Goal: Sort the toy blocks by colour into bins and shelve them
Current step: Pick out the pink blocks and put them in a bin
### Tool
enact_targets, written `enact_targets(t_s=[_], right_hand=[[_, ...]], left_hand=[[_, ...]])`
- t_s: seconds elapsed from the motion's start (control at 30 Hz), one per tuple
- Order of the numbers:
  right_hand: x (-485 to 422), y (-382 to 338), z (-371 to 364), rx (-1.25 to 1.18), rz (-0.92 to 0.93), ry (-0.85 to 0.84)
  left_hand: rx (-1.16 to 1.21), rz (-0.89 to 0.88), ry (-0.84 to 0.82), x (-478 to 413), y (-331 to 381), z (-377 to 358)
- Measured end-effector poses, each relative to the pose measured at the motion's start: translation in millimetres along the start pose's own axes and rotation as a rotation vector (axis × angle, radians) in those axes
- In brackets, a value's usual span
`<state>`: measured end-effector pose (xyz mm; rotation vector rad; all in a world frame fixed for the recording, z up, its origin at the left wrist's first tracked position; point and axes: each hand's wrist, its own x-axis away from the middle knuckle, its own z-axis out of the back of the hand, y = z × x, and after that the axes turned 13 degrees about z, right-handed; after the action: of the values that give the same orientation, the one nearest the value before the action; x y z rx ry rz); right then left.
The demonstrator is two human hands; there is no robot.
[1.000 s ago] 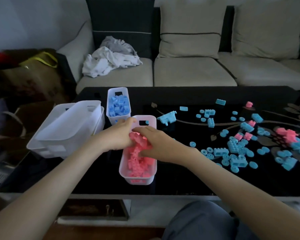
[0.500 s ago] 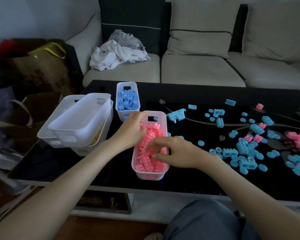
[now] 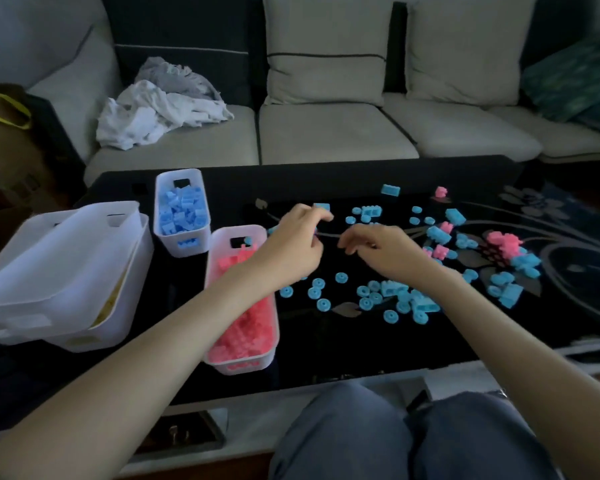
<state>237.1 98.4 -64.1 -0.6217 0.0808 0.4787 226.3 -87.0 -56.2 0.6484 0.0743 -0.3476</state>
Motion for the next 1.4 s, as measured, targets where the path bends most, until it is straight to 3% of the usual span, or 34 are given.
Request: enact_targets(t_s=[0.1,0.17,0.3,0.37,0.6,0.77,0.83,0.9,1.03,1.23,1.4], right_hand=[[28.7,63.2,33.7,0.086,-0.198,0.181],[45.7,99.6,52.2,0.250,-0.274,0.196],[55.7,146.6,58.6,0.470,-0.347,-0.154],[51.9,157.6,50.8,0.500,-0.363,-0.204],[52.3,173.8,57.8,0.370,-0.198,0.071],[66.4,199.9,94.7,0.116,-0.438,0.424],[69.2,217.7,105.4,0.195,-0.584,0.377],[71.0,233.1,109.0,0.308,-0.715,0.202],[69.1,242.5,107.4,0.299,-0.636,0.065],[67.4,241.8,113.8,0.281,-0.569,0.062],[62.2,238.8,113.8,0.381,-0.517,-0.041]], left_hand=[[-0.026,-0.147,-0.233,-19.6,29.5,-19.6],[-0.094,-0.171,-0.336,-35.1,44.5,-35.2],[-0.255,-0.165,-0.438,-74.3,72.6,-82.3],[-0.300,-0.148,-0.452,-90.6,84.6,-105.9],[-0.416,-0.116,-0.453,-124.7,98.5,-155.6],[-0.370,-0.104,-0.442,-140.7,100.5,-158.5],[-0.306,-0.127,-0.398,-149.1,103.2,-153.5],[-0.154,-0.146,-0.333,-160.6,111.2,-152.0],[0.129,-0.089,-0.225,-184.6,127.0,-164.3],[-0.273,-0.095,-0.369,-200.1,130.9,-215.9],[-0.358,-0.162,-0.400,-199.9,137.2,-222.3]])
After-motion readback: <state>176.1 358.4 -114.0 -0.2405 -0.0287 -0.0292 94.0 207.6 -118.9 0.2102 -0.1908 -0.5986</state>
